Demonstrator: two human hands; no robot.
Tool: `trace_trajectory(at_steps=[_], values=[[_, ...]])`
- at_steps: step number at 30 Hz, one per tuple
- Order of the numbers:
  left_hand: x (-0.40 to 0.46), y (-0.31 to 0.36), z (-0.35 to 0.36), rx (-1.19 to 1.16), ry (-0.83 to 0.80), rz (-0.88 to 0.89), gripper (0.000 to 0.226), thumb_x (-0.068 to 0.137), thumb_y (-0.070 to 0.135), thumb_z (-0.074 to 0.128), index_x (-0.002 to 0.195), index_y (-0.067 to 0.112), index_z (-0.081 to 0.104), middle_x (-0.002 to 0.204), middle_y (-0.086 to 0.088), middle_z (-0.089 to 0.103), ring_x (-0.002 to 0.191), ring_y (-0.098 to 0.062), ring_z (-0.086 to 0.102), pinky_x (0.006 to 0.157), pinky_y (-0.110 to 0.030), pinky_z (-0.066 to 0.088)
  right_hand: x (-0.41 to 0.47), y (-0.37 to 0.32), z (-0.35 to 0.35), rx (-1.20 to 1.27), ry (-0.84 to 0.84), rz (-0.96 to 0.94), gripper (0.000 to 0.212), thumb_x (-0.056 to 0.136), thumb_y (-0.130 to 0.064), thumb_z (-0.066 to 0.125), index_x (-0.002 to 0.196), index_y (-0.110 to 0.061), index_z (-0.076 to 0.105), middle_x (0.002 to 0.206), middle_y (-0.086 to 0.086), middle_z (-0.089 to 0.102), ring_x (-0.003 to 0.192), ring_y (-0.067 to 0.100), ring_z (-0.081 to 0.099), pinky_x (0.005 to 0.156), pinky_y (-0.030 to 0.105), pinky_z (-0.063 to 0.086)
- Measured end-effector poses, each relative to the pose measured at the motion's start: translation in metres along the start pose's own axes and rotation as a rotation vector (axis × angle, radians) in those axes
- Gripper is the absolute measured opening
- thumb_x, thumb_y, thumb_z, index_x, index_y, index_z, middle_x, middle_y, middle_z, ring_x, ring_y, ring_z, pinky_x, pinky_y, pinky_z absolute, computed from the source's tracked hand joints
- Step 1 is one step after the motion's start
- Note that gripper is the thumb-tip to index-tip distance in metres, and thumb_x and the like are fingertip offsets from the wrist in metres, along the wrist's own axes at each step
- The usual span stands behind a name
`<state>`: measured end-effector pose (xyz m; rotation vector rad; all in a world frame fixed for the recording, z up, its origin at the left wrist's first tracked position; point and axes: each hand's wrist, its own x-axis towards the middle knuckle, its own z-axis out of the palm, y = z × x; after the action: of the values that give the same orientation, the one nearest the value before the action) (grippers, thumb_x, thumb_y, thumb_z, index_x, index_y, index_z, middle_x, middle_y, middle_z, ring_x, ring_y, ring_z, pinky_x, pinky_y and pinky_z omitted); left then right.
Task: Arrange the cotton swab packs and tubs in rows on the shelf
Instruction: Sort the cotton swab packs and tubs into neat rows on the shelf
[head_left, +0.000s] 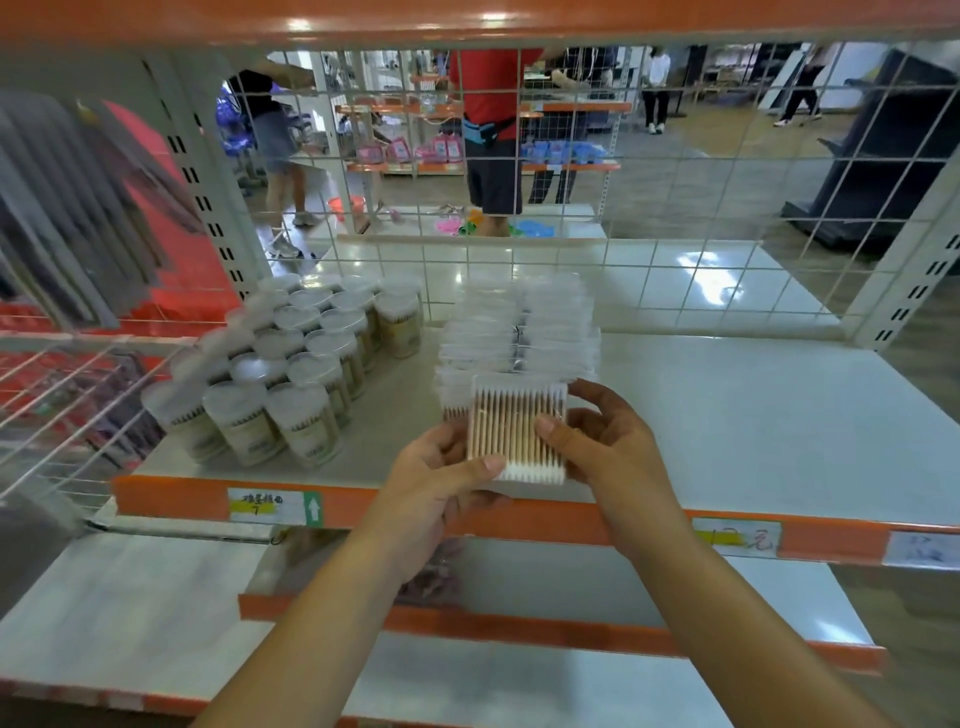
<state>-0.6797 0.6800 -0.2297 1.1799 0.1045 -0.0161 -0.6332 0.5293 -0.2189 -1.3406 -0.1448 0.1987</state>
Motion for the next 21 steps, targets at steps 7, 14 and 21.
trace_trajectory(at_steps=[7, 14, 21], values=[[0.004, 0.002, -0.001, 0.025, 0.019, 0.021, 0.041, 0.062, 0.005, 0.066, 0.103, 0.004, 0.059, 0.089, -0.01, 0.07, 0.079, -0.021, 0.066, 0.059, -0.028, 0.057, 0.005, -0.002, 0.0, -0.062, -0.022, -0.021, 0.039, 0.081, -0.008, 0.066, 0.118, -0.015, 0.054, 0.086, 0.011, 0.063, 0.074, 0.019, 0.067, 0.059, 0.024, 0.055], [0.005, -0.001, 0.005, 0.003, 0.08, 0.077, 0.04, 0.064, 0.003, 0.066, 0.103, 0.005, 0.058, 0.085, -0.007, 0.069, 0.075, -0.017, 0.067, 0.059, -0.027, 0.056, 0.01, 0.004, 0.001, -0.343, 0.153, -0.195, 0.033, 0.077, -0.019, 0.073, 0.099, -0.029, 0.051, 0.086, -0.005, 0.052, 0.072, 0.009, 0.053, 0.057, 0.021, 0.05], [0.005, -0.001, 0.014, 0.04, 0.182, 0.176, 0.028, 0.077, 0.001, 0.065, 0.1, 0.015, 0.06, 0.088, 0.002, 0.07, 0.079, -0.012, 0.067, 0.068, -0.031, 0.058, 0.011, 0.004, 0.003, -0.469, 0.05, -0.332, 0.028, 0.084, -0.007, 0.064, 0.084, -0.035, 0.061, 0.089, -0.004, 0.064, 0.075, 0.004, 0.061, 0.07, 0.018, 0.05]])
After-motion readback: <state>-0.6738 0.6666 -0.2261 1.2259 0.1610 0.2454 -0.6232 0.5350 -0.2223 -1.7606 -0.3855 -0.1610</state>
